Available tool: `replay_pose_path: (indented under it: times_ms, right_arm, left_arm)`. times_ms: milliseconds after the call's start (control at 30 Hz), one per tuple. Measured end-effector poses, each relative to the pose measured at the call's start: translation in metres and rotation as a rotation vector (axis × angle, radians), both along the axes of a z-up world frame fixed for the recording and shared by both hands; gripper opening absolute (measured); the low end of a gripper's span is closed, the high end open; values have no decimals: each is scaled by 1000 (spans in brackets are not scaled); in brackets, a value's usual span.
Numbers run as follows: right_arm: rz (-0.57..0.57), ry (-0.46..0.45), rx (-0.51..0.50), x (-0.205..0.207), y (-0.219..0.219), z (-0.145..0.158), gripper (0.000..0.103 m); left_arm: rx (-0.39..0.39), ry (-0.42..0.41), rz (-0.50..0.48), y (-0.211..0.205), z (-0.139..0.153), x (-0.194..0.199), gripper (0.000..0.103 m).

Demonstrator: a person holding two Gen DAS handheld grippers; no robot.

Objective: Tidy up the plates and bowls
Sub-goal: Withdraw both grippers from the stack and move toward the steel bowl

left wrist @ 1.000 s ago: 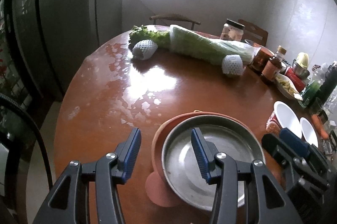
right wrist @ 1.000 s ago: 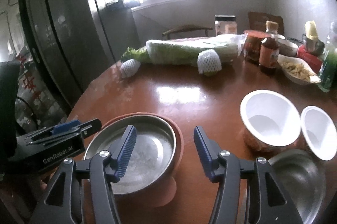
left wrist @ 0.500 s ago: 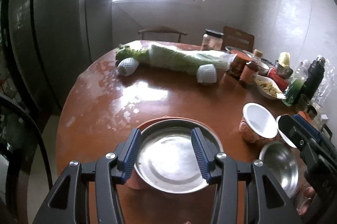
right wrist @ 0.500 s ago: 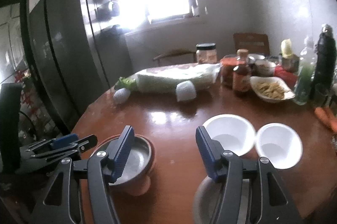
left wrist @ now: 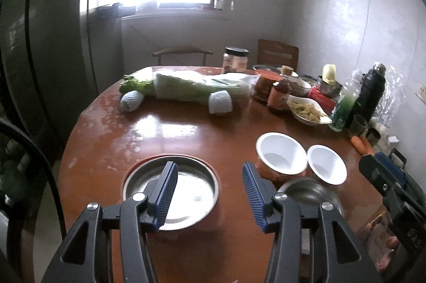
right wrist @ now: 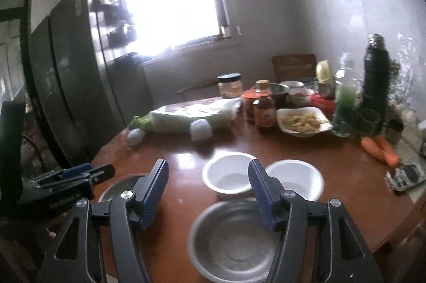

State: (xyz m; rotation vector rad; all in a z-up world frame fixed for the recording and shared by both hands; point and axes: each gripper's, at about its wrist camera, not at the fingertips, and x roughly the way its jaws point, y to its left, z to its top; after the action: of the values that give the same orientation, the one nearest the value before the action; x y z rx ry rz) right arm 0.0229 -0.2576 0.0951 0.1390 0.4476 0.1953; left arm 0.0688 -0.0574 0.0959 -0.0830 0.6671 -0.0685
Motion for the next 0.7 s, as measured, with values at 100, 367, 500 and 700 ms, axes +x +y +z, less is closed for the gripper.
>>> replay_pose_path:
  times_ms: [100,367,500,700]
  right_arm:
    - [-28,10,-10,-6,-18,-4,64]
    - [-109,91,-31,-9,-65,-31,64]
    - [-89,135,-32,-6,-71,-48,64]
    - [-45,206,-21,4,-69,-76,64]
  left_arm:
    - [0,6,-23,-16,-1,0,52]
    - [22,51,-77,-52,-19,6,53]
    - [23,107,-95,-61,-38,12,53]
    - [45,159,-127,-76,-61,19,53]
